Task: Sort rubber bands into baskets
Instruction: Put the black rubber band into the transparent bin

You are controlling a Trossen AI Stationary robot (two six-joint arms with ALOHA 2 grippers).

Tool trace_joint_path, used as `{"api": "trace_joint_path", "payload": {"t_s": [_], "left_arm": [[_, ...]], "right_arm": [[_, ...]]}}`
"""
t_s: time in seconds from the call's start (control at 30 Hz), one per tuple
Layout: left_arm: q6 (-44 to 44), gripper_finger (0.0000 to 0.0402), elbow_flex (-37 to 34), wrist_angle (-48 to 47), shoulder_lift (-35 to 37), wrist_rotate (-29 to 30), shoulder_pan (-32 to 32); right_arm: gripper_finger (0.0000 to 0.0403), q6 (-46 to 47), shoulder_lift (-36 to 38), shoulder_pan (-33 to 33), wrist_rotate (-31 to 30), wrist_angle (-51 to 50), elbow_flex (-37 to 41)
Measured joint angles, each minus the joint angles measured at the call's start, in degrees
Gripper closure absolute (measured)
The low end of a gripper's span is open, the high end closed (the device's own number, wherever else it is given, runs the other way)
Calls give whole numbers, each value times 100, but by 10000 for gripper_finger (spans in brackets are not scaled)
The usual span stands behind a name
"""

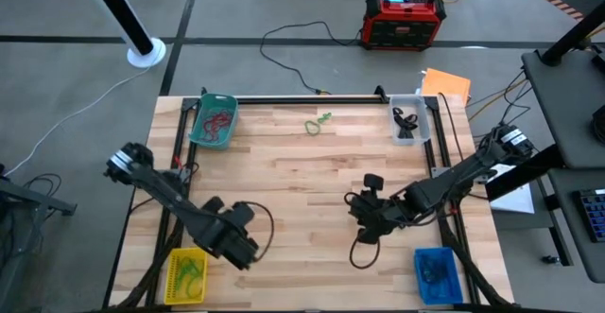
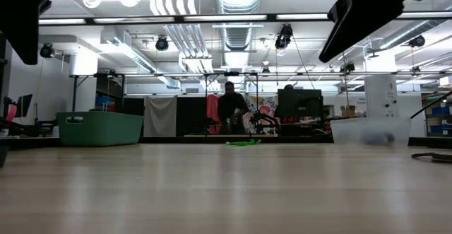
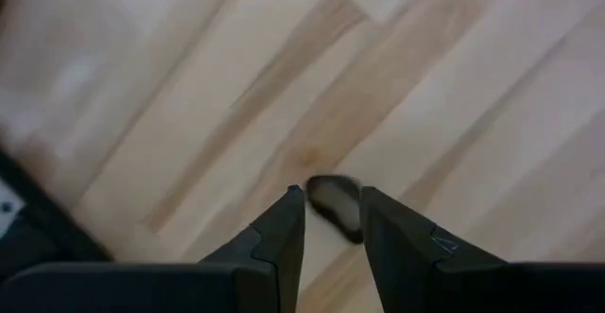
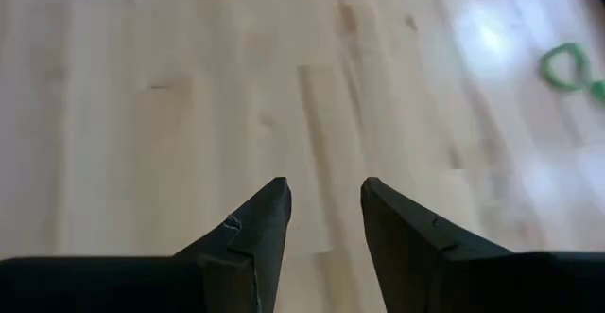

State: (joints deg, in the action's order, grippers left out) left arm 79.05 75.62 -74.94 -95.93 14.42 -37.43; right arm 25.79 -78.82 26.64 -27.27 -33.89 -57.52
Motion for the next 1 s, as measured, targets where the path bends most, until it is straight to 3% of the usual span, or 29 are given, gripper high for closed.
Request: {"api": "trace_joint_path", "payload": {"t_s": [0.17, 0.37, 0.63, 0.87, 1.0], "left_arm": [[505, 278, 124, 48, -355, 15, -94], [1351, 240, -327, 491, -269, -10, -239], [2072, 235, -1055, 1017, -132, -490, -271], [2079, 235, -1347, 1686, -130, -496, -271], [2078, 235, -1437, 1814, -130, -538, -271]], "right_arm": [[261, -455, 1, -280, -135, 10, 20], [251, -1151, 5, -730, -111, 11, 20], [245, -1858, 10, -1482, 586, 287, 80], [247, -2270, 5, -1860, 1267, 796, 224], [242, -2240, 5, -1880, 1293, 844, 352]]}}
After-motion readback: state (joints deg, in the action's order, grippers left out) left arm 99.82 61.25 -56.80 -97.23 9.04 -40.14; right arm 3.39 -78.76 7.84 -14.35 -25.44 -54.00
